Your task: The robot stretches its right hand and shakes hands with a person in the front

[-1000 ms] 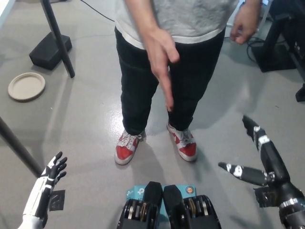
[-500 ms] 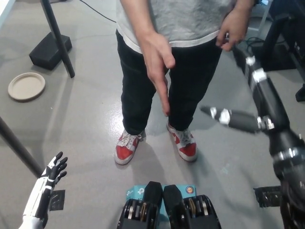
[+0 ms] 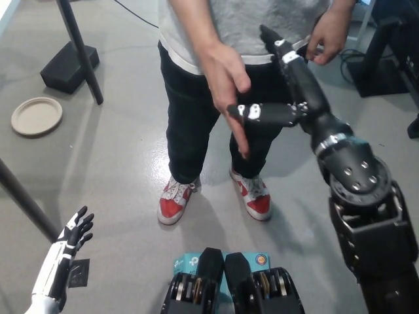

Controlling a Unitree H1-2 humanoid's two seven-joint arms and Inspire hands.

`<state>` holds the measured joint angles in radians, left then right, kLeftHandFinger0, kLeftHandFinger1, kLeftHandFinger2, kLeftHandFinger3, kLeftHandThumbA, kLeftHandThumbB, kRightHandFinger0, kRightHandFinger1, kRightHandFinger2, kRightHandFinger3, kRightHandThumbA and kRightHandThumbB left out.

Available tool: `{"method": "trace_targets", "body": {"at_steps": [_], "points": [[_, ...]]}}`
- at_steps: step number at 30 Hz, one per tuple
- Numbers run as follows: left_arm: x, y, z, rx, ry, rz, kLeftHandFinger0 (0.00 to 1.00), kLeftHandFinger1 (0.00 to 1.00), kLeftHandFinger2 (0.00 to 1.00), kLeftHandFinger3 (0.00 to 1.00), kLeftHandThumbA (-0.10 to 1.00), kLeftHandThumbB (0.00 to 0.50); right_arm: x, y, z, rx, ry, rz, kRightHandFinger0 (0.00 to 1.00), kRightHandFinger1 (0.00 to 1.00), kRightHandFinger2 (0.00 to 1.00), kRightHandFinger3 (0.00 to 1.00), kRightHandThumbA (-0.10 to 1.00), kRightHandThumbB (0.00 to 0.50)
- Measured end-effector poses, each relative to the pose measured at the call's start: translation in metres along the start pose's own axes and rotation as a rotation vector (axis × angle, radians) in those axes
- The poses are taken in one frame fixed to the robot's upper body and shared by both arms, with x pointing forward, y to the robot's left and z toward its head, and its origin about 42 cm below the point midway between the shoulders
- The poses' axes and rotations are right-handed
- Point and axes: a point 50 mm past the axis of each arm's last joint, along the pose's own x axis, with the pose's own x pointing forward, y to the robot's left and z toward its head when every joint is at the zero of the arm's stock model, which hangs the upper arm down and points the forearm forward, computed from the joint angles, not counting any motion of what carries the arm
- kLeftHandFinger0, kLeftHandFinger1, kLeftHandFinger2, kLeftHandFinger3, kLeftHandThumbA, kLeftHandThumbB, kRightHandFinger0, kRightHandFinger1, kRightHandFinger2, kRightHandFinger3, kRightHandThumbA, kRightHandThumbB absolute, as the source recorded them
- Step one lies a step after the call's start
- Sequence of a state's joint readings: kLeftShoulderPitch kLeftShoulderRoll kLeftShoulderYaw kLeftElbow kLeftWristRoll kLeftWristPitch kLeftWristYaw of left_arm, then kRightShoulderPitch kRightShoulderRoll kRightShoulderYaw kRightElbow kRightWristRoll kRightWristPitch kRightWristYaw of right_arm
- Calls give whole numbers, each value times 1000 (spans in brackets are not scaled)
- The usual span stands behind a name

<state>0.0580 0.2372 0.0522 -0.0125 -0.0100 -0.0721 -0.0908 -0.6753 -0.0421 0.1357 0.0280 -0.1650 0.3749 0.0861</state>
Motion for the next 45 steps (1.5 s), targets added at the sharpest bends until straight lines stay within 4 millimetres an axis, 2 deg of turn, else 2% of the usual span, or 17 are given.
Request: {"method": "trace_targets", "body": {"at_steps": [10,13,21,25,28,29,31,32,34,35,36,37,38,40,43,44,45], "points": [[1,0,4,1,-11,-5,1000,1000,1000,1000,1000,178,28,11,-28,10,145,40,1000,1000,1000,1000,1000,367],[1,0,4,1,-12,-5,1000,1000,1000,1000,1000,170,36,18,-33,24,179,55,1000,1000,1000,1000,1000,301],[2,0,5,4,-14,-6,1000,1000,1000,1000,1000,184,50,36,-51,46,263,101,1000,1000,1000,1000,953,304],[2,0,5,4,-15,-6,1000,1000,1000,1000,1000,181,54,45,-50,26,264,123,1000,1000,1000,1000,750,298],[3,0,5,5,-16,-8,1000,1000,1000,1000,1000,178,56,53,-50,10,263,131,1000,1000,1000,1000,421,209],[3,-1,6,6,-17,-8,1000,1000,1000,1000,1000,178,57,56,-51,7,264,131,712,743,903,1000,230,180],[4,-1,6,6,-19,-8,1000,1000,1000,1000,1000,188,60,60,-50,2,264,125,402,513,676,1000,-26,92],[4,-1,6,7,-20,-9,1000,1000,1000,1000,1000,180,61,62,-49,-5,261,120,403,555,731,1000,-96,41],[6,0,7,9,-23,-9,1000,1000,1000,1000,1000,178,62,64,-48,-19,247,104,578,703,849,1000,-100,13],[6,0,8,11,-25,-9,1000,1000,1000,1000,1000,175,62,65,-47,-24,237,98,786,904,1000,1000,-100,4],[6,0,8,12,-26,-9,1000,1000,1000,1000,1000,183,62,66,-46,-34,225,90,915,1000,1000,1000,-82,0],[7,1,8,13,-26,-10,1000,1000,1000,1000,1000,188,62,66,-45,-40,216,85,891,994,1000,1000,-64,0],[7,1,8,13,-26,-10,1000,1000,1000,1000,1000,190,62,66,-43,-47,205,79,559,640,808,1000,-44,0],[7,1,8,14,-25,-11,1000,1000,1000,1000,1000,192,63,63,-37,-57,178,64,364,468,692,1000,-34,3],[7,0,8,14,-23,-15,1000,1000,1000,1000,1000,187,62,58,-19,-62,107,36,517,672,874,1000,-25,6],[7,0,8,14,-22,-16,1000,1000,1000,1000,1000,194,60,56,-13,-62,83,27,877,1000,1000,1000,-18,4],[7,0,8,14,-22,-16,1000,1000,1000,1000,1000,196,58,53,-6,-62,51,17,1000,1000,1000,1000,-13,8]]}}
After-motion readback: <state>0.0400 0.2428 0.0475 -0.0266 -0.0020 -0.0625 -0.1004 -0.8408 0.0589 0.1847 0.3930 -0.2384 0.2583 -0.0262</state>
